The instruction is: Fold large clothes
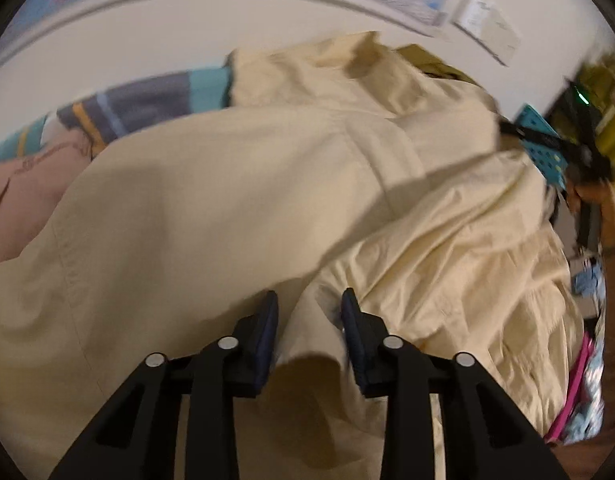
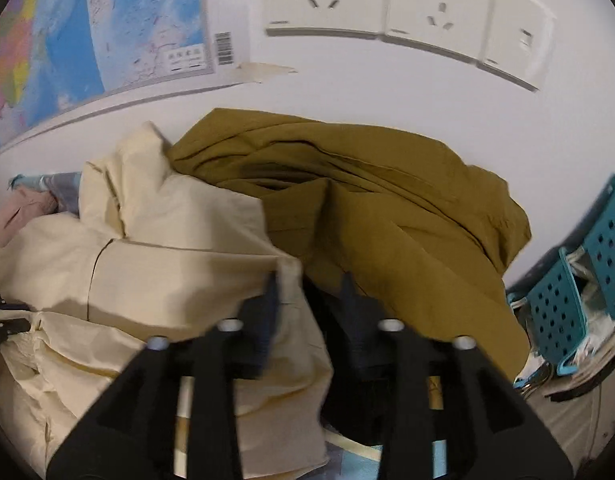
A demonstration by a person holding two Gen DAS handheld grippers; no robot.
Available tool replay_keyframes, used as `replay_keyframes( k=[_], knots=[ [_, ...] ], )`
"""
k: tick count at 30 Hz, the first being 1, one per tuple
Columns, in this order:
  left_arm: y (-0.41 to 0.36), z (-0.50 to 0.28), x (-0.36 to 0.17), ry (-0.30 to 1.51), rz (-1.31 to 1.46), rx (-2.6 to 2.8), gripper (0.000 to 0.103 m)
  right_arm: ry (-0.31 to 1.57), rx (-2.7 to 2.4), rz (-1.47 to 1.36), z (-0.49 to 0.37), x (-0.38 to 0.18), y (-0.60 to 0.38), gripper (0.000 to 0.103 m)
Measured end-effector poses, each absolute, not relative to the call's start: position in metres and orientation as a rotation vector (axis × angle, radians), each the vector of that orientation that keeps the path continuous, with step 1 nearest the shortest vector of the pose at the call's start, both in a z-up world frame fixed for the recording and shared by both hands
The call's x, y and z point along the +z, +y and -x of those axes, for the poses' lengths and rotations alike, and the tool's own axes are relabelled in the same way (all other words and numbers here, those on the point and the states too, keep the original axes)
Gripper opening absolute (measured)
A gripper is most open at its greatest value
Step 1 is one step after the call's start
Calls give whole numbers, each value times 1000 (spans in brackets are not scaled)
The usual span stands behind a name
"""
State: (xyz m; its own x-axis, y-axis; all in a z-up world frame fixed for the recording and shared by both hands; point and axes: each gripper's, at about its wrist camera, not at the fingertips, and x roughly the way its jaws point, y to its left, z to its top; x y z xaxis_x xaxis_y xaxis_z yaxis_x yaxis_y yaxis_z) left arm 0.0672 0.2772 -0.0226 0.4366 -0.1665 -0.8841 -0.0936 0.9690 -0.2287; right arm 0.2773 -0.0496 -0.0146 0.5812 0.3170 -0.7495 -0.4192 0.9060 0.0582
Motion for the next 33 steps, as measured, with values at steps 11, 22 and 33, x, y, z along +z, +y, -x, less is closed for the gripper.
replay_keyframes(
  k=[11,22,33],
  knots=[
    [290,-76,-8,1030,261,31,32,668,874,385,-137,-7,10,41],
    [252,39,73,816,45,49,70,840,707,404,-184,-73,52,46],
    [316,179,71,795,74,416,78,739,1010,246,-103,-27,67,69]
  ],
)
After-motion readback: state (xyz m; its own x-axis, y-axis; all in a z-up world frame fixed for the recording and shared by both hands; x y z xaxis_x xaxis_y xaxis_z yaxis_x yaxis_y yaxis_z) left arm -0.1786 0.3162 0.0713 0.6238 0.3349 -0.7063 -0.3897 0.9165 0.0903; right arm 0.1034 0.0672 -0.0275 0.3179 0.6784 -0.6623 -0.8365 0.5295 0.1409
